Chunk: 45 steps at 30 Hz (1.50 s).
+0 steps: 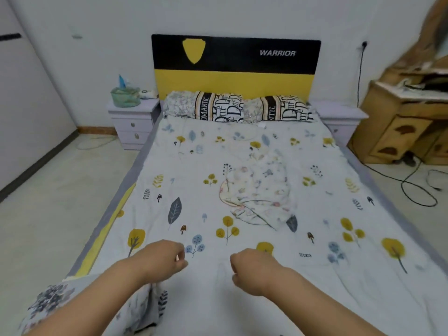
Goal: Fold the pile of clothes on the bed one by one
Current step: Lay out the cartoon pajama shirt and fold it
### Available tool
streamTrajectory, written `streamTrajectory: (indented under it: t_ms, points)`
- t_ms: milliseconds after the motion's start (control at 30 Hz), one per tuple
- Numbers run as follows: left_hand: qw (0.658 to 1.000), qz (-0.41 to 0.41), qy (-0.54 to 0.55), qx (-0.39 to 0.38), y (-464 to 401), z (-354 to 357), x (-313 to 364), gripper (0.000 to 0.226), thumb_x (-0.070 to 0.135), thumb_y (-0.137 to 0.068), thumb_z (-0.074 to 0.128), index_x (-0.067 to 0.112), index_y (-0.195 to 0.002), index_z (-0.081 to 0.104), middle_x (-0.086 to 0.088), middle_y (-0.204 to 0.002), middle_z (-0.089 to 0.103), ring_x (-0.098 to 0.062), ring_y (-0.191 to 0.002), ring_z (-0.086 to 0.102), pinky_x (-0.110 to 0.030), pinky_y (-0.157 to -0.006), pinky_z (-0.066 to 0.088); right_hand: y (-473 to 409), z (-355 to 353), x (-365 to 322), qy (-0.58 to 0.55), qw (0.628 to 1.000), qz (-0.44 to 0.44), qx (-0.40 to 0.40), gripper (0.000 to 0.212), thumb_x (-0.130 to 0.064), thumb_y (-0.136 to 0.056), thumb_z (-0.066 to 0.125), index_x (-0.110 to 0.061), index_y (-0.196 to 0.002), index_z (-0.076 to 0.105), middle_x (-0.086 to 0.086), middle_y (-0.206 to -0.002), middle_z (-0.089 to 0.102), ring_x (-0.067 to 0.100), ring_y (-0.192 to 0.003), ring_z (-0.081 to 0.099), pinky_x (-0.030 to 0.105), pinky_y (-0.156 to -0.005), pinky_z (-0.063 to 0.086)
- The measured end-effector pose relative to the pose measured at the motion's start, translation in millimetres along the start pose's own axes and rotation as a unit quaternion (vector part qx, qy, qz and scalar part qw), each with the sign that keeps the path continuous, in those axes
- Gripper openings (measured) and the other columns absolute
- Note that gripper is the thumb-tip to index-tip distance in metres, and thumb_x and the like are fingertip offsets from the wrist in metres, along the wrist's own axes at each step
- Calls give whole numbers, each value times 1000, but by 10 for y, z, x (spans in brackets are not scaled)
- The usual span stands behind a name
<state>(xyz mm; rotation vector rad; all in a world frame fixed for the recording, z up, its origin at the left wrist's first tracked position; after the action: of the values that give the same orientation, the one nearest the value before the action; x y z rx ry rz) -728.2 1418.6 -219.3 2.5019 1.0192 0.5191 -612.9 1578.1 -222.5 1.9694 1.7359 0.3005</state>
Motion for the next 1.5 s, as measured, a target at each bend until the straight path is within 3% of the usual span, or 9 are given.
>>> streamTrajectory:
  t_ms: [300,533,667,800,933,1067,1167,1300,1500]
  points:
    - [1000,13,20,3,-776,-147,1421,33,40,-95,40,19,-118,53,1,-120,59,-17,-106,55,-26,-87,41,474,-178,1585,-26,997,68,-28,9,-19,-95,42,-16,-100,48,13,-122,53,28,-98,50,28,-74,31]
    - [1000,-9,26,8,-1475,68,1991,35,40,-96,40,20,-122,52,0,-123,56,-18,-112,52,-26,-83,39,288,-135,2596,-18,995,90,-41,25,-18,-95,41,-8,-114,54,11,-109,52,22,-89,44,28,-74,33]
    - [999,-26,39,7,-1853,170,2040,34,39,-96,40,20,-121,52,-1,-122,57,-19,-110,53,-28,-88,42,-3,-119,2949,-11,994,90,-56,26,-20,-95,41,-10,-117,53,9,-122,53,22,-94,49,27,-73,34]
    - [999,-38,30,12,-2276,245,1949,33,36,-96,40,19,-120,52,-2,-119,59,-19,-109,54,-28,-86,42,-415,-49,3232,-17,993,105,-57,12,-18,-93,40,-15,-84,48,0,-87,46,19,-85,43,22,-64,38]
    - [997,-54,38,29,-2768,334,1797,31,34,-96,40,19,-118,54,-1,-115,60,-18,-96,54,-27,-80,41,-874,23,3451,-22,992,118,-38,32,-14,-93,38,-21,-64,25,-7,-70,29,19,-86,42,29,-87,40]
    - [997,-59,22,46,-3269,441,1639,31,28,-96,38,13,-120,52,4,-94,53,-18,-91,49,-26,-61,32,-1390,154,3574,-27,992,118,-34,12,-11,-93,36,-17,-88,45,2,-92,47,20,-92,50,27,-75,36]
    - [996,-75,-10,56,-3670,605,1517,34,23,-94,39,14,-125,47,-6,-123,52,-24,-111,51,-23,-63,35,-1792,316,3625,-22,993,119,-8,27,-16,-96,34,-14,-118,50,7,-118,54,23,-110,51,29,-85,39]
    - [994,-103,-16,43,-4191,844,1401,49,21,-90,42,16,-138,31,-9,-138,37,-28,-124,39,-37,-96,37,-2300,563,3666,-20,993,113,16,45,-20,-97,34,-14,-141,27,8,-141,35,26,-126,36,34,-99,35]
    - [993,-109,-20,40,-4813,1217,1254,68,33,-94,40,37,-147,-3,-17,-155,-13,-42,-141,1,-50,-113,14,-2875,987,3760,-34,990,131,28,71,-36,-99,32,-21,-148,-17,4,-156,-20,27,-145,-9,44,-116,10]
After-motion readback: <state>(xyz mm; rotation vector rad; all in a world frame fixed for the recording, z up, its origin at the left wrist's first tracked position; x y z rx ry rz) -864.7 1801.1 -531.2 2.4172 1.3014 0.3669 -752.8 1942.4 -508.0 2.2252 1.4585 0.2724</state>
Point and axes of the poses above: each hand's wrist, its own y-axis away from the middle knuckle, its own z-axis out of the palm, x = y × z, the point moved 2 cm from there along -y, towards the middle knuckle
